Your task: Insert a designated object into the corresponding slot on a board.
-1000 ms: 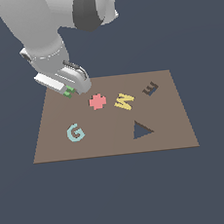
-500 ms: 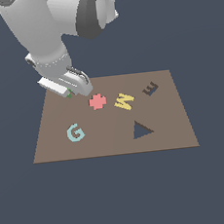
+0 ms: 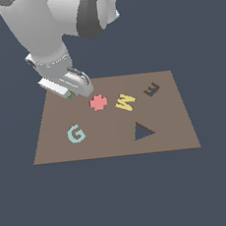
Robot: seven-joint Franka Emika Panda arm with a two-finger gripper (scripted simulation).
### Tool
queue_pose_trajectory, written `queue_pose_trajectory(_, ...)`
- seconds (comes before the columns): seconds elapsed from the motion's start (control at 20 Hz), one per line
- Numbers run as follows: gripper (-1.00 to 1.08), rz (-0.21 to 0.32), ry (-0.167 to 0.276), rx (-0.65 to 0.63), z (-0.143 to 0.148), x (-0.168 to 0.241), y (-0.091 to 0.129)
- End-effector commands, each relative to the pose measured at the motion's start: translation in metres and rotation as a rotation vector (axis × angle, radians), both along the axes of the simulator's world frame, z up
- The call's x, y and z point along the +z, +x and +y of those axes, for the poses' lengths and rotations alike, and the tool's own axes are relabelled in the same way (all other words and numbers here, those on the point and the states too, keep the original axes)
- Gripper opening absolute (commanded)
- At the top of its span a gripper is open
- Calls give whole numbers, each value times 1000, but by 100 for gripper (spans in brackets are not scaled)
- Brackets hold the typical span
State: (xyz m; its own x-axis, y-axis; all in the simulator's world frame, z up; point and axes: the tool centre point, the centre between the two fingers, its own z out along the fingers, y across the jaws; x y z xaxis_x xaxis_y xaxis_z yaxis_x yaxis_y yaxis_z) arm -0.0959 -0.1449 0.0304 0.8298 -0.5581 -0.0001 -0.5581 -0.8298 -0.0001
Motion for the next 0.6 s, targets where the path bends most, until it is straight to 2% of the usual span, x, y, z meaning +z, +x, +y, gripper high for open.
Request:
queue_pose_trajectory(0.0, -100, 0, 0, 1, 0, 0, 0)
queue_pose_trajectory(0.3, -100, 0, 0, 44, 0, 0, 6)
queue_pose_trajectory(0.55, -100, 0, 0, 129, 1, 0, 19)
